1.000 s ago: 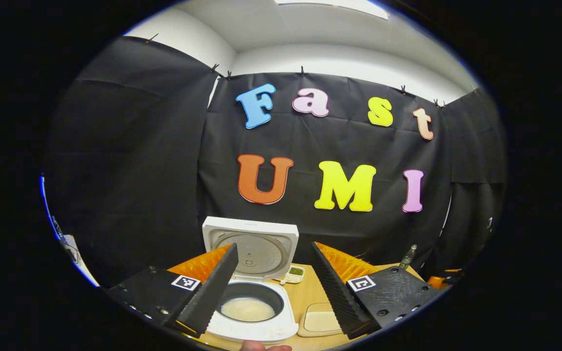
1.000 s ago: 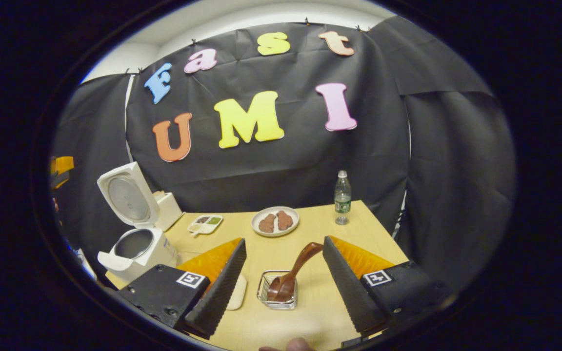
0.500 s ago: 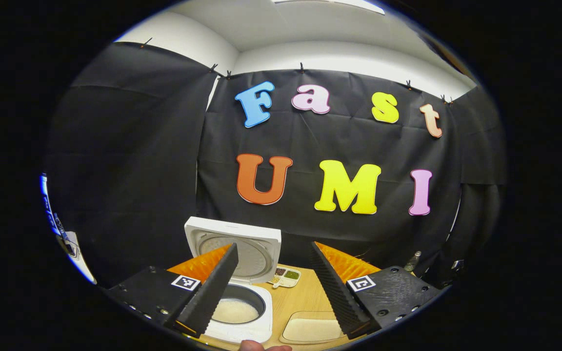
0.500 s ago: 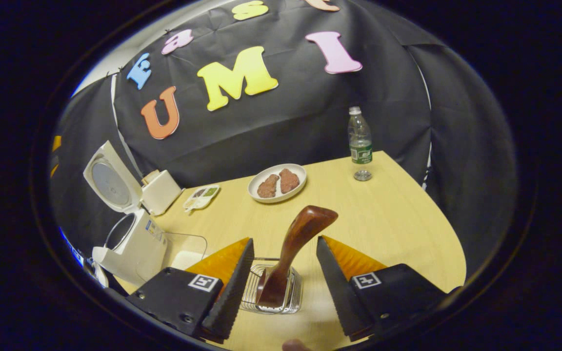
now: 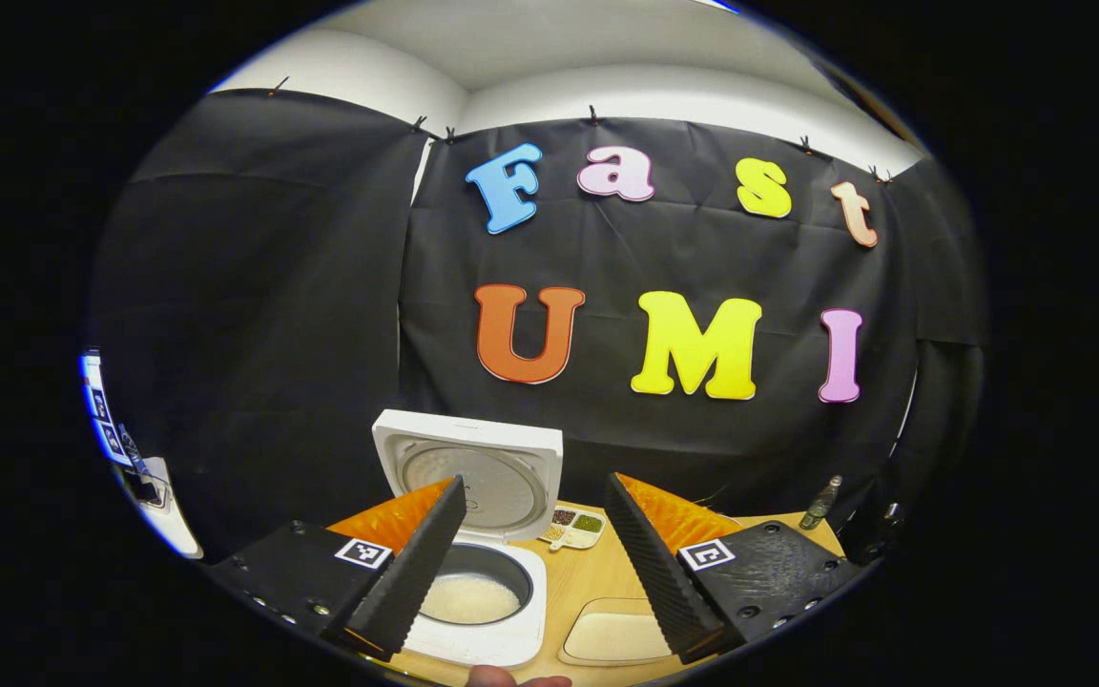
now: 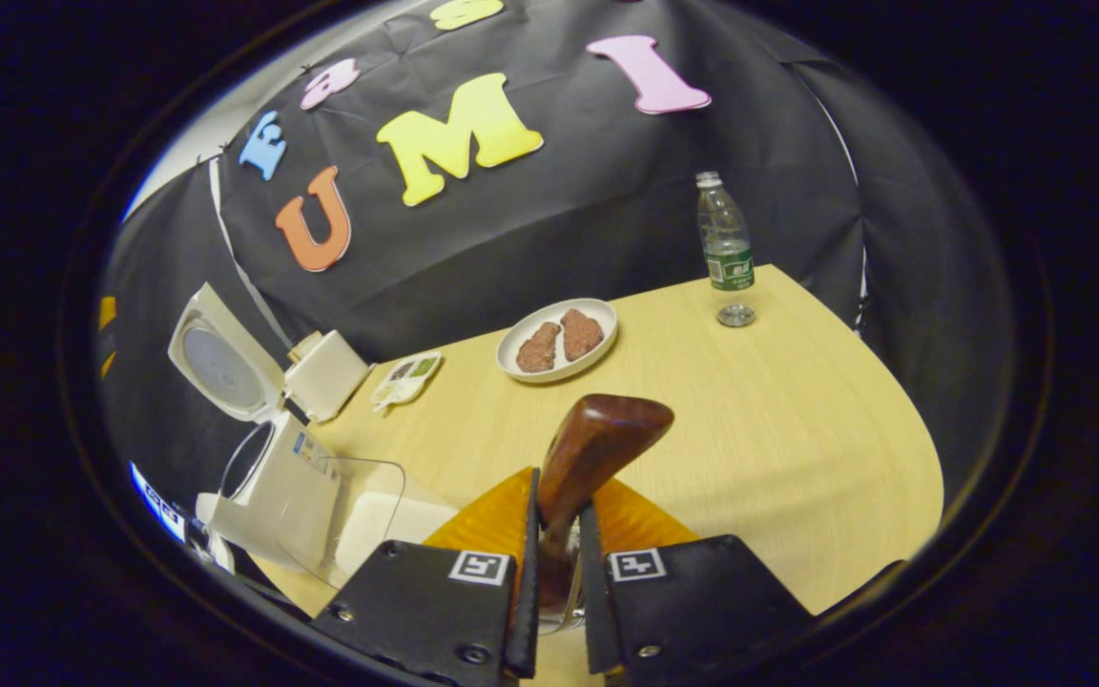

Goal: Close the left gripper, press the button to open the rice cooker; take a wooden spoon from the chopstick holder with the right hand, scoop a spoonful of rice and pour it into the rice cooker, then put the wooden spoon back into the chopstick holder.

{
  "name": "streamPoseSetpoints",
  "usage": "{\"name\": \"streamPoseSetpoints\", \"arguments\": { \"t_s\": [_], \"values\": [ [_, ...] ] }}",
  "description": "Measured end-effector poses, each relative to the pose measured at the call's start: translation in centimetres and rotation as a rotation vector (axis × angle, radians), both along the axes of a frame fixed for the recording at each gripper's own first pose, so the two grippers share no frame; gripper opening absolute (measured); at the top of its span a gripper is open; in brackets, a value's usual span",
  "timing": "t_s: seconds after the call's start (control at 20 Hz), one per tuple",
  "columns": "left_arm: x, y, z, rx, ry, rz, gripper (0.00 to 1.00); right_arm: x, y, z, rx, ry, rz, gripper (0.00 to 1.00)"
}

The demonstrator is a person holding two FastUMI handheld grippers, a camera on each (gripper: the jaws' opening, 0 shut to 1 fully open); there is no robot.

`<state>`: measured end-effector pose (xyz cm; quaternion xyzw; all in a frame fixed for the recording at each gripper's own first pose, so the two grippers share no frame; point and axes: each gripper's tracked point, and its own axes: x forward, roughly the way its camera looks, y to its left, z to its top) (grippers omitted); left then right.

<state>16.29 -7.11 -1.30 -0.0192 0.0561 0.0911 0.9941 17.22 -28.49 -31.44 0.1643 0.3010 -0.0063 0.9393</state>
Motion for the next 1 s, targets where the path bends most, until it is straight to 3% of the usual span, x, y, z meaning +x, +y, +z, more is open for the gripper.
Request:
{"name": "streamPoseSetpoints", "arguments": {
  "t_s": [0.25, 0.55, 0.8, 1.0],
  "values": [
    [-0.8, 1.3, -0.3, -0.024, -0.011, -0.022, 0.94, -0.9, 1.1, 2.4, -0.050, -0.022, -0.013, 0.20],
    [-2.9, 5.6, -0.7, -0.032, -0.013, -0.048, 0.94, -0.5, 3.3, 9.8, -0.182, -0.122, -0.057, 0.12],
    [-4.9, 9.3, -1.0, 0.018, -0.016, -0.062, 0.94, 0.3, 10.6, 15.0, -0.271, -0.221, 0.020, 0.12],
    [-6.3, 11.5, -1.5, -0.002, -0.010, -0.048, 0.94, 0.9, 16.4, 14.0, -0.298, -0.224, 0.103, 0.12]
  ]
}}
